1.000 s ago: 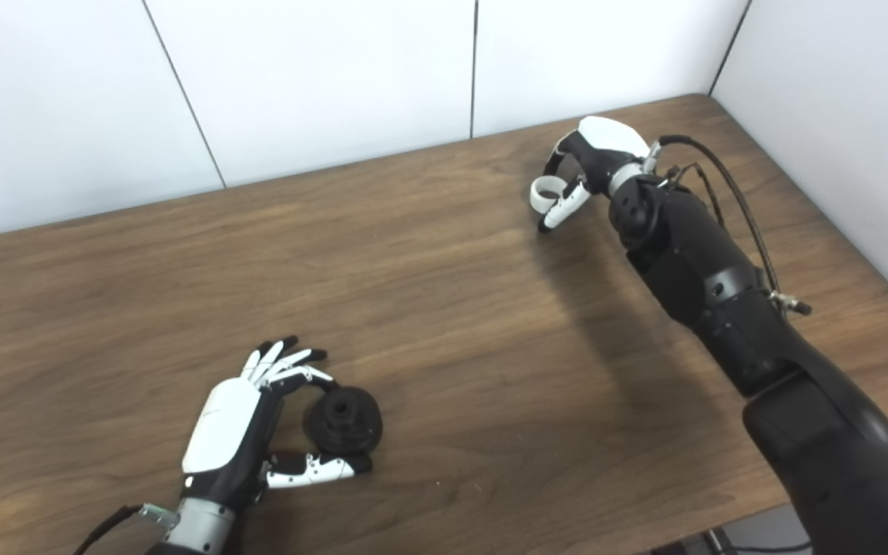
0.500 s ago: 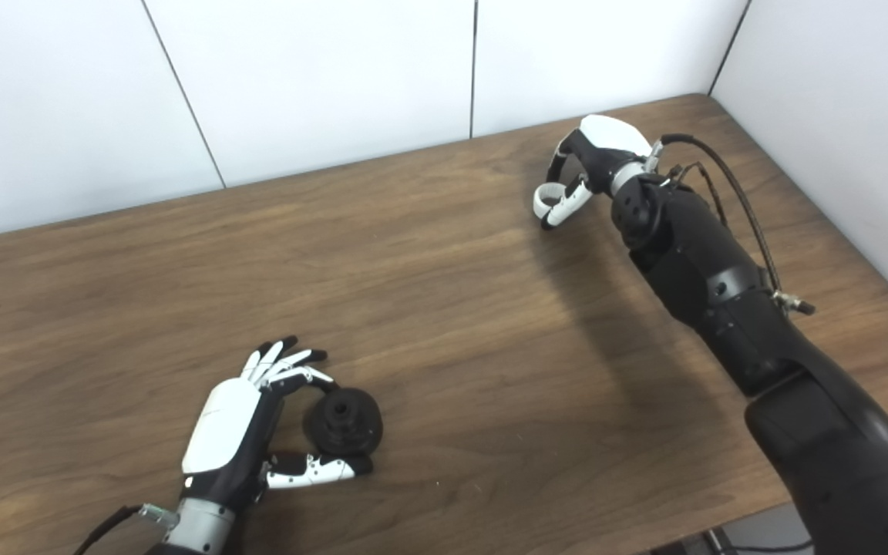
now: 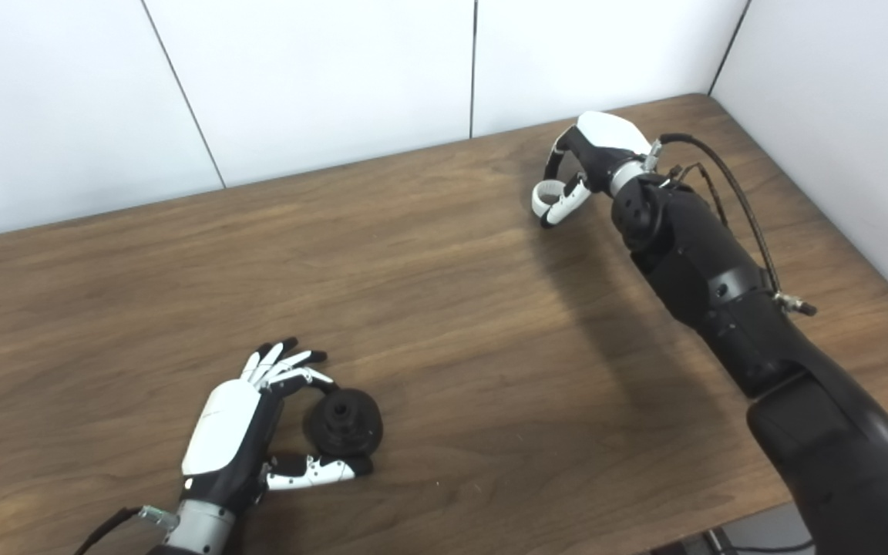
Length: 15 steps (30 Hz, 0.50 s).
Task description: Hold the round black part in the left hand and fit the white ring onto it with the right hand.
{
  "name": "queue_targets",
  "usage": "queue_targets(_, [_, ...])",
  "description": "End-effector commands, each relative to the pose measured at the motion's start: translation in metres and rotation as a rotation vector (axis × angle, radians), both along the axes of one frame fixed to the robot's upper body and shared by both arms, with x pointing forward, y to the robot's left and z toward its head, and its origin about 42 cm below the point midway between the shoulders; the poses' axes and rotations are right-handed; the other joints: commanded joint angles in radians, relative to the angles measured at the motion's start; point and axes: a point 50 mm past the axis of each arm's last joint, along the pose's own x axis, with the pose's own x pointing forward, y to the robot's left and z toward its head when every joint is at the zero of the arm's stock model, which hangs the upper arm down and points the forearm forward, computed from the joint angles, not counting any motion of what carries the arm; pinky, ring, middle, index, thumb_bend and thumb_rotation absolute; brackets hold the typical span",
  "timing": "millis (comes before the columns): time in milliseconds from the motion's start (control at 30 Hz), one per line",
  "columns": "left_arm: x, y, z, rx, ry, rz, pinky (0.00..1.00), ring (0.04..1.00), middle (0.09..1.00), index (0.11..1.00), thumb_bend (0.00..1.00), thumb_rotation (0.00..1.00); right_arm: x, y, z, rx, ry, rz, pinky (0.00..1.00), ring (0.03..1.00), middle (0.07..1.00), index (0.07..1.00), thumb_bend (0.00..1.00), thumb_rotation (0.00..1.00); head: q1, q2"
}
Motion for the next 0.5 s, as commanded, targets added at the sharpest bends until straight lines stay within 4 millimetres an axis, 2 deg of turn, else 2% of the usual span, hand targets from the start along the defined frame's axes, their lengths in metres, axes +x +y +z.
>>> queue_targets(0, [-0.010, 0.004, -0.017, 0.078, 0.085, -0.030, 1.00, 0.963, 0.834, 0.484, 0.52, 0.06, 0.004, 0.002, 0.038, -0.056, -0.093, 0.059, 0.95, 0.961, 0.859, 0.487, 0.52, 0.13, 0.000, 0.000])
queue_targets(300, [-0.008, 0.000, -0.017, 0.076, 0.085, -0.031, 1.00, 0.961, 0.835, 0.483, 0.53, 0.06, -0.024, 0.056, 0.074, -0.098, -0.124, 0.281, 0.98, 0.956, 0.851, 0.487, 0.52, 0.14, 0.023, 0.004])
queue_targets(467, [-0.007, -0.003, -0.016, 0.073, 0.083, -0.033, 1.00, 0.961, 0.836, 0.483, 0.53, 0.06, -0.052, 0.093, 0.095, -0.094, -0.126, 0.406, 1.00, 0.966, 0.854, 0.486, 0.52, 0.14, 0.035, 0.010])
